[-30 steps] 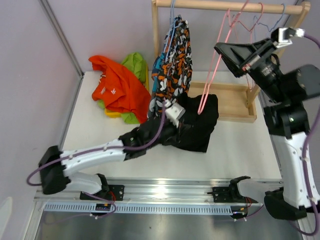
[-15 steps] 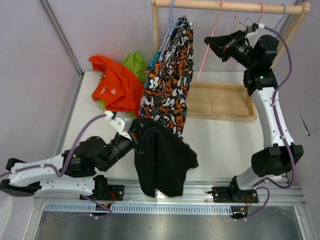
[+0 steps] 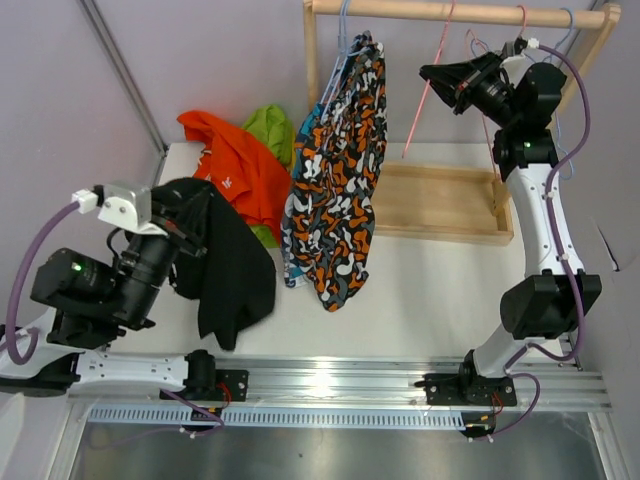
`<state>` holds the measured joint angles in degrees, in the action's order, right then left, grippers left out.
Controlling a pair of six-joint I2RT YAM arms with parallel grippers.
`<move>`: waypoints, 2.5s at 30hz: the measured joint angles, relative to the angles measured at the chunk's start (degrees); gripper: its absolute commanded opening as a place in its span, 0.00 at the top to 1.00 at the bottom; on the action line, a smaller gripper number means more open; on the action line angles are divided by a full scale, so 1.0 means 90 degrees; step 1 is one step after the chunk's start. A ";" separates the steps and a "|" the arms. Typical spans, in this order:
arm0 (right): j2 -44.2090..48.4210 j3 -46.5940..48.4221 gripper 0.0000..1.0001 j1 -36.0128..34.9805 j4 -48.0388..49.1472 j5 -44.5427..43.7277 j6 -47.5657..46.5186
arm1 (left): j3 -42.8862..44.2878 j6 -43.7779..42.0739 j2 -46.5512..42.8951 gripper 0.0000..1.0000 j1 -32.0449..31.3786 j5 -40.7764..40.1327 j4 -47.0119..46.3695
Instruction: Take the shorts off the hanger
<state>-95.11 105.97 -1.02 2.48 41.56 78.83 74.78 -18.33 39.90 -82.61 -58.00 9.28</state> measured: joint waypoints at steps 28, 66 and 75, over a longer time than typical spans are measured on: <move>0.2771 -0.3041 0.01 0.0170 -0.1542 0.0046 -0.1880 | 0.6812 0.1158 0.6897 1.00 0.7461 0.4636 0.2042; -0.1982 0.2171 0.39 -0.2195 -0.1222 -0.1025 -0.2744 | -0.2249 0.2943 0.0947 0.00 0.6647 0.5530 0.0255; -0.2106 0.2582 0.88 -0.2574 -0.1394 -0.1413 -0.2878 | -0.2441 0.2990 0.0845 0.01 0.6620 0.5513 0.0532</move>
<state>-114.06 129.21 -24.18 -10.07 28.84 52.93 52.82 8.58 47.51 -23.03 -8.38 14.06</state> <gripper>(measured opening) 0.209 0.994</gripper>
